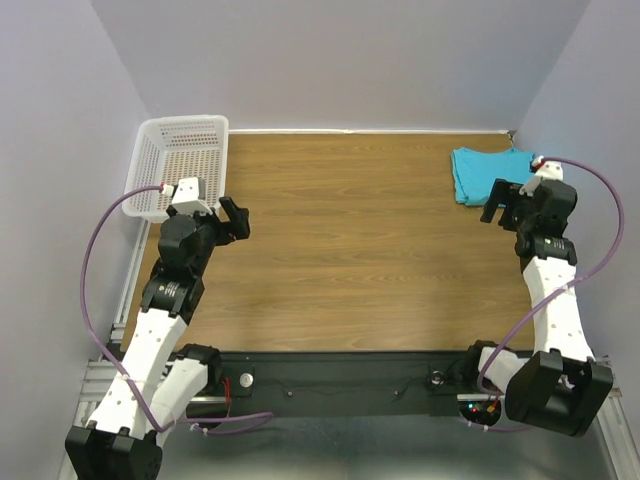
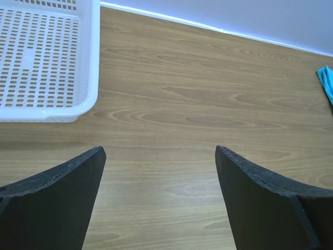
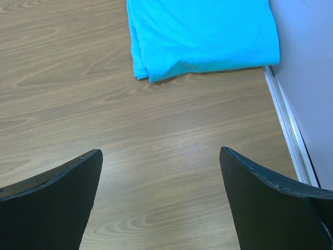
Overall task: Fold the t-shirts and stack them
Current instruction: Neatly place the folded tshirt to the corner
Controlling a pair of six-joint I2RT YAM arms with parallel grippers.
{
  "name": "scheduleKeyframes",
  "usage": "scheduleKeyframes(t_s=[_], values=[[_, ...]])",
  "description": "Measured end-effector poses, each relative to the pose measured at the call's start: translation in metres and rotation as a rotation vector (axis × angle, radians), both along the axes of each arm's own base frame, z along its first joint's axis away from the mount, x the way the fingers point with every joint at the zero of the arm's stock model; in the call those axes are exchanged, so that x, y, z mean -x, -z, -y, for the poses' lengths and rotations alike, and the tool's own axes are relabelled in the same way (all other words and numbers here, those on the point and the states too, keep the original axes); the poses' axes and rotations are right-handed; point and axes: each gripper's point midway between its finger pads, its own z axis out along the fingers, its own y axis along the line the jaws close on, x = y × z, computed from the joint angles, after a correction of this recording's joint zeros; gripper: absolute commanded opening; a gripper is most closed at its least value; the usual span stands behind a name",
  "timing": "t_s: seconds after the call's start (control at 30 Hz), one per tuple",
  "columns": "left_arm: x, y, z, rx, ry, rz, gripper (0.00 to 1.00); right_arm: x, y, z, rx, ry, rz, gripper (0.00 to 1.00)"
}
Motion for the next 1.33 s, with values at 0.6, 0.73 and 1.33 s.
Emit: scheduleKeyframes(t_s=[0.6, 0.73, 1.33], values=[[0.009, 0.001, -0.001, 0.02, -0.003, 0.016, 0.99, 0.01, -0.011, -0.001, 0.003, 0.017, 0.044, 1.0], [0.01, 0.0, -0.001, 0.026, -0.004, 0.021, 0.99, 0.009, -0.009, -0.001, 0.006, 0.015, 0.038, 1.0], [0.016, -0.006, -0.002, 0.032, -0.004, 0.047, 0.99, 0.005, 0.006, 0.002, 0.018, 0.009, -0.014, 1.0]])
